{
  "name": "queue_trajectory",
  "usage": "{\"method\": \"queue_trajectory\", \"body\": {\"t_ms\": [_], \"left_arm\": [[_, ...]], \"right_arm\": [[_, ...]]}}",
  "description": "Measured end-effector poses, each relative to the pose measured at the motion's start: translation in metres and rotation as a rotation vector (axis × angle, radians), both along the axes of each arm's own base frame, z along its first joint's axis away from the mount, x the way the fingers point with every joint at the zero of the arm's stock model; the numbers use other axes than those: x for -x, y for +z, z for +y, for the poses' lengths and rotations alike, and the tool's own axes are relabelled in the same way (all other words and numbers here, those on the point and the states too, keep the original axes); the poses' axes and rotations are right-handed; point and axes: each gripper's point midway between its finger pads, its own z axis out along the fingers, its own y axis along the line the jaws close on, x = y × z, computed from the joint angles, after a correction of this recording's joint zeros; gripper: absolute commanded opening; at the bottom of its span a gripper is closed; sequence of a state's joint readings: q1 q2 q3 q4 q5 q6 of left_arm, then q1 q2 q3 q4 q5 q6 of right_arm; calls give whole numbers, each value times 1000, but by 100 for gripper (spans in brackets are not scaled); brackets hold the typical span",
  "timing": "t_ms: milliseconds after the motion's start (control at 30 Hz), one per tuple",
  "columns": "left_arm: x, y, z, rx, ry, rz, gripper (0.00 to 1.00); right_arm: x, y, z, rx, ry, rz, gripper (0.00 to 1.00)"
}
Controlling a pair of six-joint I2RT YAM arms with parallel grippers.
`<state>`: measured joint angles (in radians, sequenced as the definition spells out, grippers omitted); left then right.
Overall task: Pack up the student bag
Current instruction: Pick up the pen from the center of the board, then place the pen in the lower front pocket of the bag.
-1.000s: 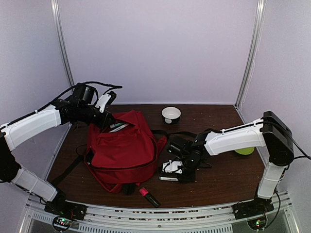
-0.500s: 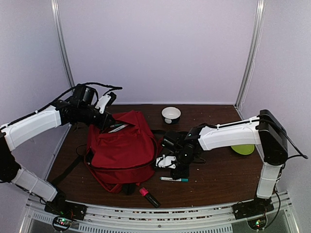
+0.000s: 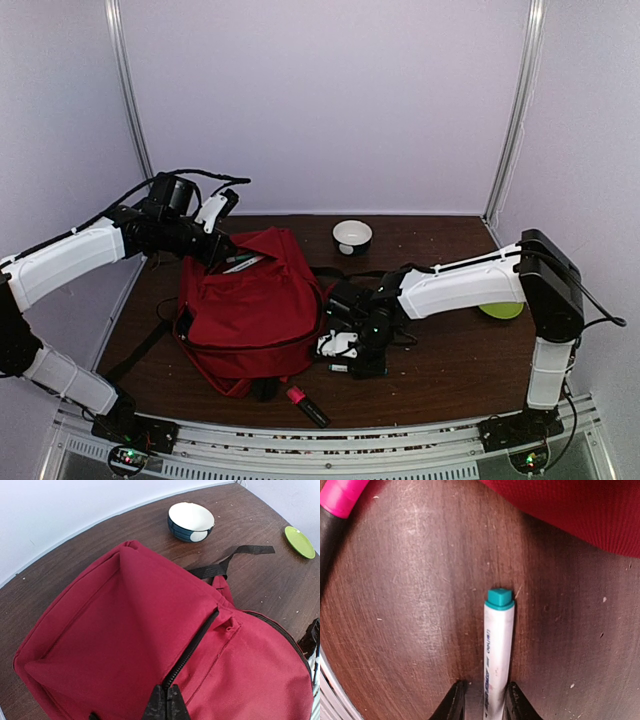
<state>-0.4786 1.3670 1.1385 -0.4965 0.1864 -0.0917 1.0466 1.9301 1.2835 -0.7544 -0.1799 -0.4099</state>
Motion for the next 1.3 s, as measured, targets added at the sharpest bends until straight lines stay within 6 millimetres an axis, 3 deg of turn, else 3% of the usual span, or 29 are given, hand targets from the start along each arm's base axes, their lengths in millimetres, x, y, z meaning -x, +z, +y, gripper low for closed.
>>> {"method": "queue_trajectory", "body": {"t_ms": [467,633,800,900,1167,1233,1300], "left_arm": [[0,0,0,1,-1,0,0],[0,0,0,1,-1,-1,0],[0,1,0,2,-1,-1,0],[0,1,0,3,-2,0,0],[1,2,-1,9,-9,2,0],[1,4,-2,11,-9,0,0],[0,7,-2,15,-10,-5,0]], "right_arm": [[1,1,-3,12,-43,18,10],[8,12,-20,35,-47,23,8],[9,55,-24,-23,-27,-16,7],[0,92,-11,-87,5,-67,5],[-54,239,65,-414,119,-353,6],[-67,264,86,-472,145,-415,7],[-79,275,107,-511,169,-459,7]]}}
